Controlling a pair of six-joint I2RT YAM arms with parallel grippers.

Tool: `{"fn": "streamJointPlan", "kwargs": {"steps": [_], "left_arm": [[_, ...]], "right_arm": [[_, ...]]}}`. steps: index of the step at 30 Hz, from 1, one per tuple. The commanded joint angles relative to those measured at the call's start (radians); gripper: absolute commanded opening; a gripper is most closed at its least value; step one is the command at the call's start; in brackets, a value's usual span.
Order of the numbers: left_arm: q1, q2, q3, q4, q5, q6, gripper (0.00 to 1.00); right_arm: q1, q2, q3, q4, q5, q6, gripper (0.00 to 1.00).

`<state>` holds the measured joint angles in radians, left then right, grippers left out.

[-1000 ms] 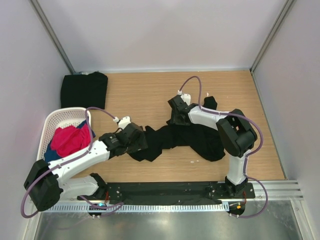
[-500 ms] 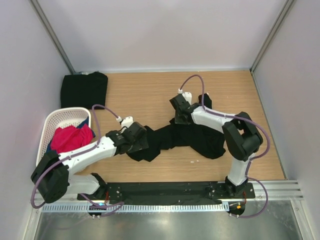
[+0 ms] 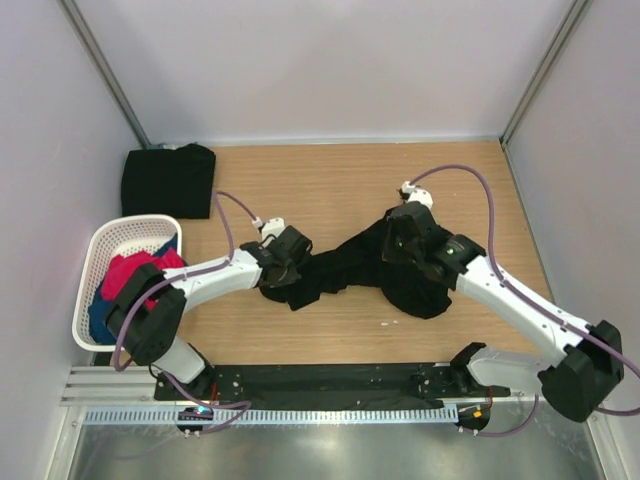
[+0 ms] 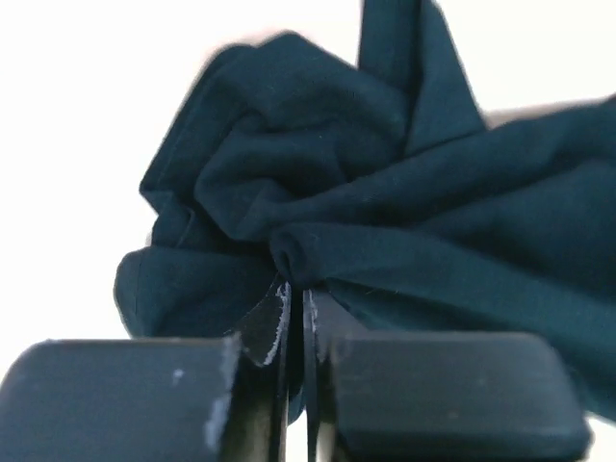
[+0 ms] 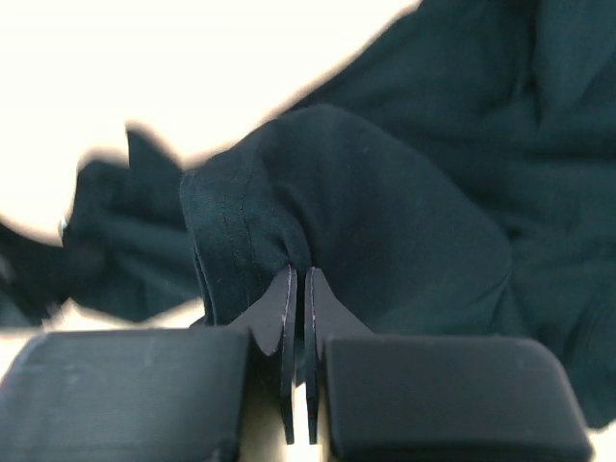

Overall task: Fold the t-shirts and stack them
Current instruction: Flatten the tshirt out

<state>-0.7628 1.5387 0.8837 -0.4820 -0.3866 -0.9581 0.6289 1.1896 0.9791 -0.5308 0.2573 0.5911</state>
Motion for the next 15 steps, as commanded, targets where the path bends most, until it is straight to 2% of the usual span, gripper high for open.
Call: {"fn": "streamJointPlan", "kwargs": {"steps": [1,5,8,12,14,15], "left_arm": [[0.052,0.02,0.076,0.074,-0.06,0.051,0.0],[0.111,-0.012,0.152,0.092,-0.129,0.165,0.0],[0.157,-0.072,0.188,0.158,-0.136,0.316,0.0],[0.172,-0.137,0.184,0.212,-0.107,0.416,0.01],[0.172,-0.141,0.163,0.174,-0.1,0.406,0.18],[0.172,-0.14,0.158,0.14,-0.107,0.363,0.23]], "right_arm": [[0.006,-0.103,-0.087,-0.049,-0.082,0.039,0.04],[0.011,-0.139,-0.155,-0.049,-0.174,0.065,0.06],[0.025,-0.142,-0.18,-0.034,-0.222,0.091,0.07],[0.067,-0.125,-0.178,0.006,-0.244,0.096,0.1],[0.081,-0.108,-0.191,0.034,-0.292,0.096,0.15],[0.087,-0.081,-0.197,0.04,-0.334,0.096,0.22]]}}
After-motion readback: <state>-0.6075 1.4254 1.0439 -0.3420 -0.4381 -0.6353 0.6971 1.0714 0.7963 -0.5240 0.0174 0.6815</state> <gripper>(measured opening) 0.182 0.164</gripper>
